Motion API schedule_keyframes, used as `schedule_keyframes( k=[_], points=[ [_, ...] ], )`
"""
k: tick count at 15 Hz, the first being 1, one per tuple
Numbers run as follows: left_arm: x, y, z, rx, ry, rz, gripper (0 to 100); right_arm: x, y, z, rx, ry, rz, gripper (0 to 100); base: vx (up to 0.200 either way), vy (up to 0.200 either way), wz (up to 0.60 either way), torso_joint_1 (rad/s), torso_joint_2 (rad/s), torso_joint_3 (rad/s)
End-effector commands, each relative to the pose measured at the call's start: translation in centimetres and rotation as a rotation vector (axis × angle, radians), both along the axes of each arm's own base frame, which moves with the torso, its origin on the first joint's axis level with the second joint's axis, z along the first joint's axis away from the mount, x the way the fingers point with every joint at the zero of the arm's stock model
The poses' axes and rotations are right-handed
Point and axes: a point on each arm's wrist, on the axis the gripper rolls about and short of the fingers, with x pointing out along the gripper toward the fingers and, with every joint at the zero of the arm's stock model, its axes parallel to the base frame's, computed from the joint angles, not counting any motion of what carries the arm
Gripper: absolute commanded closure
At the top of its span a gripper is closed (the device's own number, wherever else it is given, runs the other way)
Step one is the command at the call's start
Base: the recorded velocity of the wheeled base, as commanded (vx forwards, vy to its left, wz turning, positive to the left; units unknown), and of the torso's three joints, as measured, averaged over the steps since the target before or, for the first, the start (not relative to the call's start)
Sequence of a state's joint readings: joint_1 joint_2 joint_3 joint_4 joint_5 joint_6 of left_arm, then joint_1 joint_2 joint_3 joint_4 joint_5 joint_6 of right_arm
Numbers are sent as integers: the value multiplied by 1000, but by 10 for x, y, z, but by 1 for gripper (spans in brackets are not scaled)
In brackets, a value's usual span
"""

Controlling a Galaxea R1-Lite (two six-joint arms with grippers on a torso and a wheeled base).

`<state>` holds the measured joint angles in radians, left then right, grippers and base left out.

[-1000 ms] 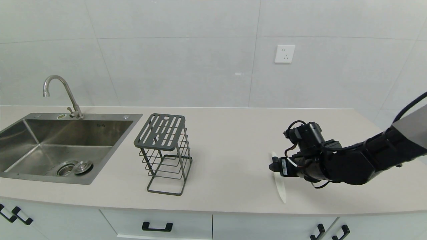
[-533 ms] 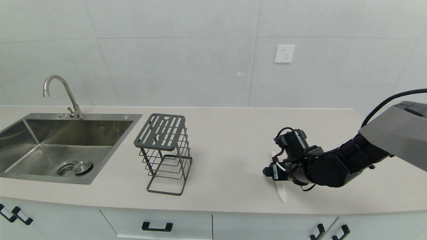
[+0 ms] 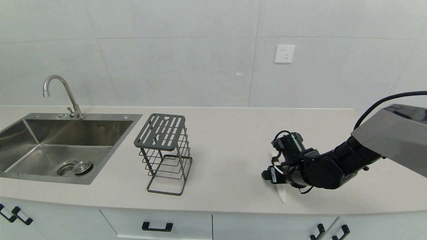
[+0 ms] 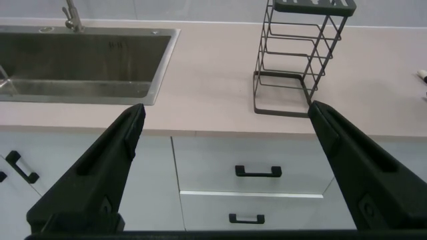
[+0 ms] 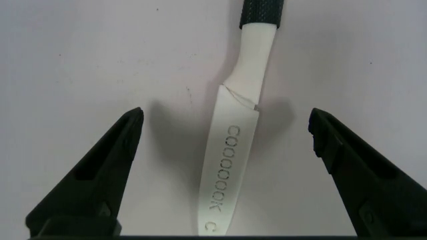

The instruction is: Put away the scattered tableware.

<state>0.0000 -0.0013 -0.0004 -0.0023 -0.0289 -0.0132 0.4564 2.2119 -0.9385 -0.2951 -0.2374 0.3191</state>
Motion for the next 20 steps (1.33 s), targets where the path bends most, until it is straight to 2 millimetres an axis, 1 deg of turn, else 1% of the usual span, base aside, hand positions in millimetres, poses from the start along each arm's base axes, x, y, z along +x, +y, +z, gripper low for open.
schedule_keyframes(
  k=[1, 3, 4, 7, 8, 11, 14, 16, 18, 20],
  points=[
    [0, 0, 0, -1, 1, 0, 0, 1, 1, 0, 0, -1, 1, 0, 0, 0, 0, 0, 0, 0],
    [0, 0, 0, -1, 1, 0, 0, 2, 0, -2, -3, 0, -4, 0, 0, 0, 0, 0, 0, 0],
    [0, 0, 0, -1, 1, 0, 0, 2, 0, -2, -4, 2, -4, 100, 0, 0, 0, 0, 0, 0],
    [0, 0, 0, -2, 1, 0, 0, 1, 0, -12, -18, 29, -3, 100, 0, 0, 0, 0, 0, 0],
    [0, 0, 0, -4, 1, 1, 0, 0, 0, -21, -28, 51, -3, 100, 0, 0, 0, 0, 0, 0],
    [0, 0, 0, -4, 1, 1, 0, 0, -1, -33, -42, 82, -5, 100, 0, 0, 0, 0, 0, 0],
    [0, 0, 0, -4, 1, 1, 0, 0, -1, -32, -40, 78, -5, 100, 0, 0, 0, 0, 0, 0],
    [0, 0, 0, -4, 1, 1, 0, 2, -1, -25, -30, 57, -7, 100, 0, 0, 0, 0, 0, 0],
    [0, 0, 0, -4, 1, 1, 0, 7, 2, 10, 25, -55, -3, 100, 0, 0, 0, 0, 0, 0],
    [0, 0, 0, -4, 1, 1, 0, 7, 2, 29, 60, -110, 1, 100, 0, 0, 0, 0, 0, 0]
  ],
)
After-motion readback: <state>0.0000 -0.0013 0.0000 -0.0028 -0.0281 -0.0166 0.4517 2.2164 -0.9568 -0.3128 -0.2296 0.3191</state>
